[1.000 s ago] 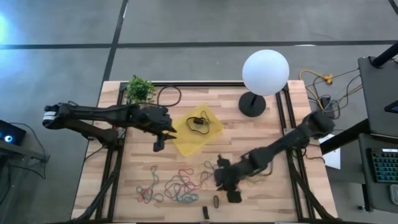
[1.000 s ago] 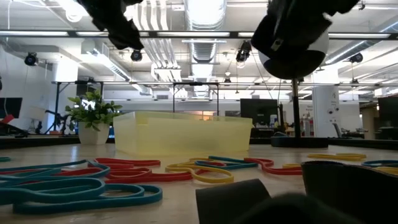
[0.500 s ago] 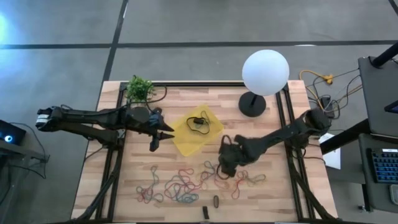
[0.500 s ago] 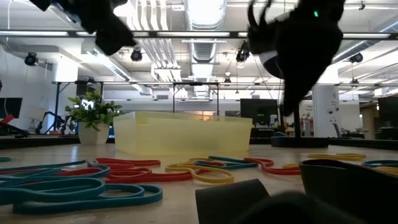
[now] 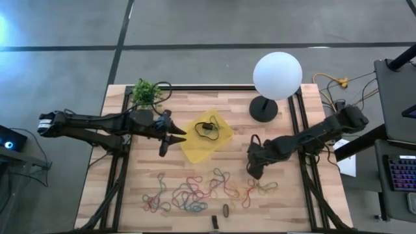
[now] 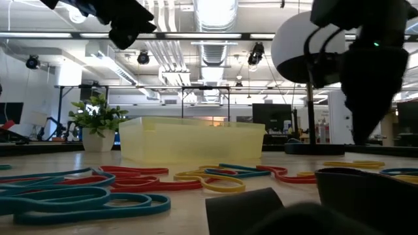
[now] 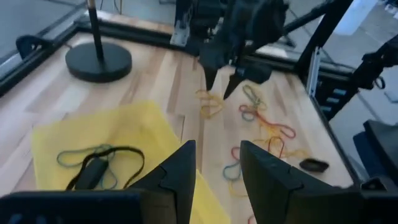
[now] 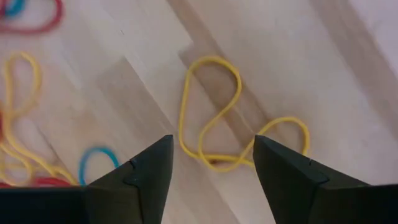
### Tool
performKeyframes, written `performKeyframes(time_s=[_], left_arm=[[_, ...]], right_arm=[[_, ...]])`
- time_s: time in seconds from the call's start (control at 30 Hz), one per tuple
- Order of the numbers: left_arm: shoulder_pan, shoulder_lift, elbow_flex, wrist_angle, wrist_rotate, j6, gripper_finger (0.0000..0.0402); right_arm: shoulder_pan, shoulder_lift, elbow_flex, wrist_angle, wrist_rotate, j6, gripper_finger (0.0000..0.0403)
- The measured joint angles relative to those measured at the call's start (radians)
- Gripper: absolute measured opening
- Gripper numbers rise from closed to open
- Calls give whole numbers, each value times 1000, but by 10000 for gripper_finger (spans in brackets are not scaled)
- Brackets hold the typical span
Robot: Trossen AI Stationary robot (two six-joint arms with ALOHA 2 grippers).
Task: Pick and place rubber bands into bin
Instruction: Put the yellow rubber band into the yellow bin
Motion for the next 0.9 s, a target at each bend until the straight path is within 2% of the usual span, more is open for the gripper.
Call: performKeyframes(time_s=[0.2, 0.33, 0.7, 0.9], left_arm=[[0, 4, 2, 73, -4, -3, 109], [0, 5, 9, 78, -49, -26, 109], [0, 5, 11, 90, -87, -52, 109], [0, 5, 11, 96, -112, -53, 109]], right_arm=[[7, -17, -65, 70, -11, -83, 207], [8, -17, -95, 130, -10, -132, 208], [8, -20, -191, 222, 3, -150, 207], [16, -19, -203, 244, 51, -166, 196]])
